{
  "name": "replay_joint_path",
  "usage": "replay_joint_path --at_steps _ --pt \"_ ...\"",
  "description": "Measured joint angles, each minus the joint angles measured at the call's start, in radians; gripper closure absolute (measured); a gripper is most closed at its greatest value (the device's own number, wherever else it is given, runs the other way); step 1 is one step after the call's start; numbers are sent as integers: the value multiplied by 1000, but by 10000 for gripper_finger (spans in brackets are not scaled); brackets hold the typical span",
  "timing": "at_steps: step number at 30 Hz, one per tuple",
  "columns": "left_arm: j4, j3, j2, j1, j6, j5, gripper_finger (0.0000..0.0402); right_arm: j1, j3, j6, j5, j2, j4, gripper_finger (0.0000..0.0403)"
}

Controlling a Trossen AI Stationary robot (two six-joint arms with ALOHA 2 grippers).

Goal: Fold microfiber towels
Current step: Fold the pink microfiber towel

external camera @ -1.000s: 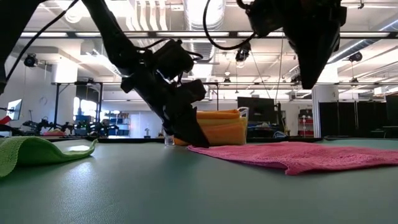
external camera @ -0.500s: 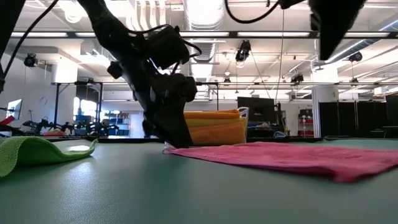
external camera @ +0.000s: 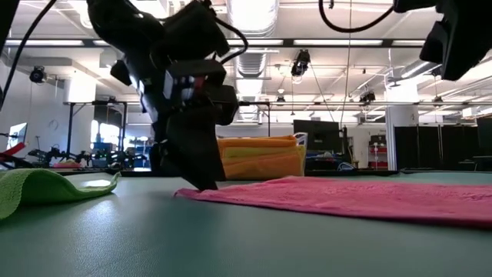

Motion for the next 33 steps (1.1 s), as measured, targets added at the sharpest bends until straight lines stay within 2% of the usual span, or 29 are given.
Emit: replay_joint_path --at_steps 5,10,15,18,23,28,33 --pt "-5 22 0 -78 -14 2 263 46 -88 -11 0 -10 220 394" --pt "-10 67 -3 -146 4 4 263 82 -113 -3 0 20 284 394" --pt "-91 113 -33 -193 165 5 263 113 -98 18 -5 59 310 390" --pt "-211 165 -73 -210 293 -65 263 126 -75 28 -8 94 308 372" --pt "-418 216 -129 -231 452 -165 263 125 -26 84 -23 173 310 322" --pt "-397 198 -154 -259 609 -217 263 169 49 -3 -28 276 316 275" --pt "-315 172 -146 -254 791 -216 263 199 132 -30 -29 388 285 250"
